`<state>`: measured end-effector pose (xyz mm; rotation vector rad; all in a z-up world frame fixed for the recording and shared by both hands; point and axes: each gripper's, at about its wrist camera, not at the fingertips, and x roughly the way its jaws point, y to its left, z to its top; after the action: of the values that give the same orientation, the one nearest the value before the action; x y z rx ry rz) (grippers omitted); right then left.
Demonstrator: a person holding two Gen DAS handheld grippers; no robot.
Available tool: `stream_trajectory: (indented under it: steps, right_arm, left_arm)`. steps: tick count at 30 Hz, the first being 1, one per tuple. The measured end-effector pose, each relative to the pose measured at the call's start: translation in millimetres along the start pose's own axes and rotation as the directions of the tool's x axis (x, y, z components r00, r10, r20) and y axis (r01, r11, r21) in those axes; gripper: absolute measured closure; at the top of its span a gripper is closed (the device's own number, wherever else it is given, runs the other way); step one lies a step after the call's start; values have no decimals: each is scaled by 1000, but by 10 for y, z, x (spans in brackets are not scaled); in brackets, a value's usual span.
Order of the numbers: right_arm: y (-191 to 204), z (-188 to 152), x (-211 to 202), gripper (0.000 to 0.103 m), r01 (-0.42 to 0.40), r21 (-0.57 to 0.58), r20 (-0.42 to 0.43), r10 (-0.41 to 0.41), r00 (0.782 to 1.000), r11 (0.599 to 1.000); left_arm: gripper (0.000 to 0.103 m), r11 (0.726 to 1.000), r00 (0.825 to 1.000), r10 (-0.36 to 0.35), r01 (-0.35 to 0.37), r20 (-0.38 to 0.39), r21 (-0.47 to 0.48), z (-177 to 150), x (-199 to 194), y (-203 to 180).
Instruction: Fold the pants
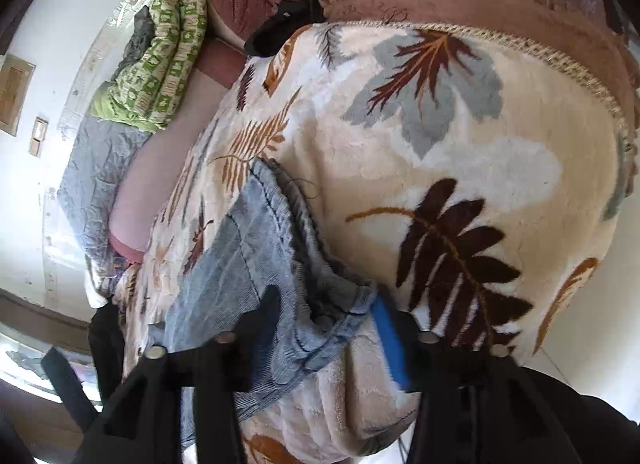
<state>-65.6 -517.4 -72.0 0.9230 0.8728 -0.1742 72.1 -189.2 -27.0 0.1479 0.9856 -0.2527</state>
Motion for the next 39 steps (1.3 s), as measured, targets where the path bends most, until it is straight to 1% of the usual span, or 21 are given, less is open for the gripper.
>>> stream_trajectory:
  steps: [2, 3, 4, 6, 9, 10, 11, 12, 13, 17, 19, 22, 24, 27, 30, 31, 33, 35, 36, 37, 39]
  right_arm:
    - [19, 16, 21, 52, 14, -15, -8, -14, 1000, 1000]
    - [68, 17, 19, 73, 51, -49, -13, -52, 999, 998]
    - [125, 12, 2, 75, 73, -81, -14, -75, 997, 994]
    - [266, 18, -21, 75, 106, -132, -1, -107, 994, 986]
    - [386, 30, -15, 75, 147, -170, 14, -147, 989, 974]
    - [387, 20, -11, 75, 159, -175, 13, -159, 987, 972]
    - [405, 19, 11, 75, 178, -181, 11, -179, 984, 967]
    - [452, 11, 3, 76, 185, -190, 11, -186, 982, 964]
    - [557, -5, -56, 76, 189, -213, 28, -187, 982, 959]
    - [1204, -124, -363, 77, 192, -359, 122, -159, 980, 913]
    - [1564, -225, -453, 77, 188, -434, 160, -130, 978, 881]
    - [2241, -547, -486, 77, 152, -572, 187, -52, 981, 806]
    - [2716, -938, -347, 77, 116, -681, 166, -3, 986, 723]
    - [3080, -1489, 71, 77, 31, -762, 58, 20, 998, 646]
    - [3136, -1993, 634, 74, -58, -788, -87, -18, 996, 613]
    - [3099, -2111, 826, 73, -74, -783, -123, -37, 992, 618]
    - [2944, -2323, 1215, 59, -162, -754, -259, -61, 964, 636]
    - [2834, -2291, 1101, 55, -207, -716, -257, 23, 966, 666]
    - [2795, -2232, 1019, 44, -232, -694, -273, 49, 961, 682]
    - [2732, -2145, 910, 42, -246, -666, -275, 75, 959, 704]
    - [2539, -1844, 590, 35, -260, -596, -225, 152, 962, 760]
  left_arm:
    - [26, 989, 987, 100, -84, -127, 124, -93, 425, -172]
    - [17, 983, 989, 129, -118, -70, 140, -107, 386, -181]
    - [18, 980, 988, 143, -134, -55, 145, -95, 320, -190]
    - [20, 988, 992, 103, -93, -74, 125, -66, 208, -142]
    - [20, 994, 995, 98, -99, 19, 53, -87, -36, 3]
    - [20, 991, 993, 119, -119, 6, 60, -125, 29, 9]
    - [20, 987, 989, 130, -121, -76, 109, -184, 218, -31]
    - [18, 983, 987, 132, -118, -96, 141, -227, 322, -49]
    - [16, 983, 991, 124, -117, -42, 138, -218, 264, -26]
    - [25, 1000, 994, -15, 17, -109, 18, -83, 135, 186]
    - [28, 993, 993, -91, 85, -75, -76, -87, -3, 400]
    - [28, 966, 990, -140, 138, 8, -219, -136, -305, 932]
    - [28, 941, 991, -119, 131, 57, -313, -216, -488, 1342]
    - [28, 903, 993, -42, 84, 108, -421, -408, -748, 1972]
    - [28, 874, 991, 59, 7, 121, -487, -686, -1042, 2482]
    - [28, 867, 990, 80, -10, 118, -499, -732, -1081, 2566]
    - [28, 860, 989, 100, -29, 112, -510, -799, -1142, 2676]
    - [28, 865, 990, 90, -24, 108, -502, -838, -1163, 2688]
    - [28, 873, 991, 75, -11, 111, -488, -829, -1189, 2642]
    - [28, 878, 991, 60, 3, 116, -478, -811, -1212, 2595]
    - [28, 890, 989, 14, 53, 144, -452, -717, -1220, 2450]
